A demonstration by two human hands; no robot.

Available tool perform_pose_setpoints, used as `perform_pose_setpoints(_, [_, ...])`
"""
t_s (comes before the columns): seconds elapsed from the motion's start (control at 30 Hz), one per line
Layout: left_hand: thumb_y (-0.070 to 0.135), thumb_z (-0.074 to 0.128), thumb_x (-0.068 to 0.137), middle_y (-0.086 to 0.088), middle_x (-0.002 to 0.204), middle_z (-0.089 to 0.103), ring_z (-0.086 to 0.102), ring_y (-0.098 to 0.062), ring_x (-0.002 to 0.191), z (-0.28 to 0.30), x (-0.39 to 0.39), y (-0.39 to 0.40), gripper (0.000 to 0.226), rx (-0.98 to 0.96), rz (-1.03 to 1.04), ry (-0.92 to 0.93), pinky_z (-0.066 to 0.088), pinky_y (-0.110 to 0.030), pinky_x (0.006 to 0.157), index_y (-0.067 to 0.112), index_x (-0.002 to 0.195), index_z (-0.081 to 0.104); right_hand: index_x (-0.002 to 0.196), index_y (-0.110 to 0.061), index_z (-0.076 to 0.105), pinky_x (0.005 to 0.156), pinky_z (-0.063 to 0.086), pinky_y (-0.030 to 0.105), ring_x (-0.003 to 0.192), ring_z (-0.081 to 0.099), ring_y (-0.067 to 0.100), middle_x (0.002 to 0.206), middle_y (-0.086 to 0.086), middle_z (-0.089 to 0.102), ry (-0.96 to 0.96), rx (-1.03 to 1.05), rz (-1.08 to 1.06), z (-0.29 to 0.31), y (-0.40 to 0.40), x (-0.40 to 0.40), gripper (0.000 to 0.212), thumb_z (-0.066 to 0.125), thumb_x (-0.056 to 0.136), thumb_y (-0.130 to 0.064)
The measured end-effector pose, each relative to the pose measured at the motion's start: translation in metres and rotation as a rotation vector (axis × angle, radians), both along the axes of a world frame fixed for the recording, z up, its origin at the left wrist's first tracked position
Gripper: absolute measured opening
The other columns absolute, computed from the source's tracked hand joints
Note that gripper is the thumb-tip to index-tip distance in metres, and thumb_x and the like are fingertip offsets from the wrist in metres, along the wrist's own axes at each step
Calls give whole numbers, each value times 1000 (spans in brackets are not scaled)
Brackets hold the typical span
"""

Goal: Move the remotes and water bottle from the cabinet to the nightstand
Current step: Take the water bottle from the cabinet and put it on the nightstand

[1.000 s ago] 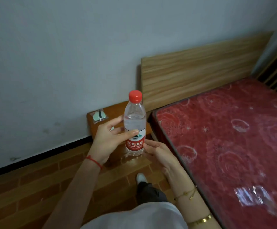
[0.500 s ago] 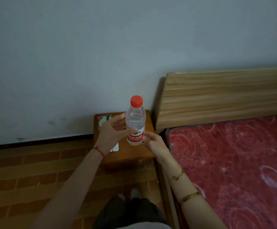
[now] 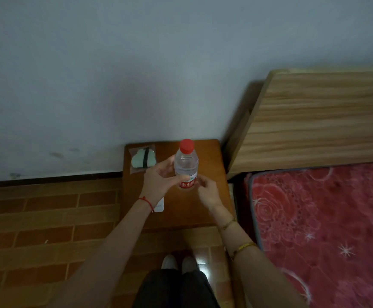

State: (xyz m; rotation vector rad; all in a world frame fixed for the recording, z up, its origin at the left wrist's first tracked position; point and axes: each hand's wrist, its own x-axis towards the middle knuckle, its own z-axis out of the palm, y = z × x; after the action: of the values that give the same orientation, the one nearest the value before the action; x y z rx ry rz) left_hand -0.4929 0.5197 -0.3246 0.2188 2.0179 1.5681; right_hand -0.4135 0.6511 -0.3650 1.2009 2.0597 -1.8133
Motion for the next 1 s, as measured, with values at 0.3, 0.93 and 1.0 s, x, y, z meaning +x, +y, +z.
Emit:
perform_pose_setpoints(0.3, [5, 84, 68, -1, 127, 69, 65, -5, 114, -116, -10, 5, 67, 27, 51, -54, 53, -27, 98, 12, 131, 61, 139, -11, 51, 97, 40, 22, 128, 53, 22, 135, 8, 61, -8, 57, 84, -119, 4, -13, 44, 46, 97, 1])
perform_pose_setpoints(0.93, [2, 84, 66, 0, 131, 66, 63, -9, 119, -160, 5, -2, 74, -37, 18, -80, 52, -35, 101, 16, 134, 58, 139, -12, 51, 107, 43, 34, 123, 57, 23, 128, 9, 64, -18, 36, 122, -164, -2, -4, 46, 51, 94, 2])
perform_pose_setpoints(1.0, [9, 85, 68, 3, 131, 66, 62, -7, 119, -154, 6, -2, 74, -65, -11, -68, 51, -34, 102, 21, 136, 57, 143, -11, 45, 111, 39, 35, 131, 51, 25, 138, 10, 58, -45, 42, 133, -161, -1, -2, 50, 52, 95, -2])
